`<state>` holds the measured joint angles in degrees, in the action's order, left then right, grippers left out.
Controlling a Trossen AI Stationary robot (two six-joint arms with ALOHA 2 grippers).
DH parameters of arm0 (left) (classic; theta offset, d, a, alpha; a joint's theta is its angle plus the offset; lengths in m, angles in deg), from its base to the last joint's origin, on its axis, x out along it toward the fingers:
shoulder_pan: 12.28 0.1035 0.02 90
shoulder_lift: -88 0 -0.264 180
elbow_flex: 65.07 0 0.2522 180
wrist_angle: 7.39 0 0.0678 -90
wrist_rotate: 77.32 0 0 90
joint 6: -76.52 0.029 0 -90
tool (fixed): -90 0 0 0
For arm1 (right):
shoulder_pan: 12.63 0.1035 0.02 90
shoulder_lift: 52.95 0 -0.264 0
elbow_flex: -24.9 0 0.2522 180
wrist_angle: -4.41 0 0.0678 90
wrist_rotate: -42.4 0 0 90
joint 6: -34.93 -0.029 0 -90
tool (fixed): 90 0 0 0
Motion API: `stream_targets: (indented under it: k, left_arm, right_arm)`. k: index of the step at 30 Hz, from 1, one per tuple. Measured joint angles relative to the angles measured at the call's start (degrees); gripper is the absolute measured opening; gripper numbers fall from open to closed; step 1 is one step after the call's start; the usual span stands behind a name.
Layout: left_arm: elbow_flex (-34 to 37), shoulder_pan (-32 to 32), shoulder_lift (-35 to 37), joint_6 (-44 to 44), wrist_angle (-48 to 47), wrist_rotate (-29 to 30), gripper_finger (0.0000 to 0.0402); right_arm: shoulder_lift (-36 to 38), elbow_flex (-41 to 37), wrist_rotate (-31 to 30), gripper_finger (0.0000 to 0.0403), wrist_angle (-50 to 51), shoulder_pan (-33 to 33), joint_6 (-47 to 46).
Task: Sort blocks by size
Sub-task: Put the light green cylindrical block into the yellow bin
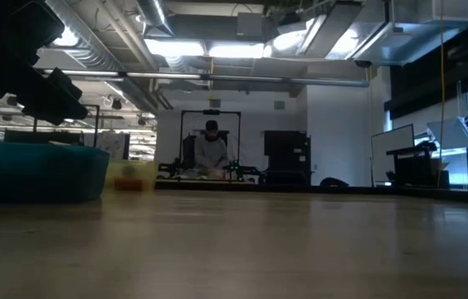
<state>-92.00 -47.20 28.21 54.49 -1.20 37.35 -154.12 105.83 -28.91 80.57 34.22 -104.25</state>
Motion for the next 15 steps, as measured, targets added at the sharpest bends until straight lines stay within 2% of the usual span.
stream_targets:
  k: [15]
  left_arm:
    - [0.00, 0.00, 0.02, 0.14, -0.03, 0.01, 0.0198]
  right_arm:
    - [0.00, -6.93, 1.90, 0.0264, -4.94, 0.00, -0.19]
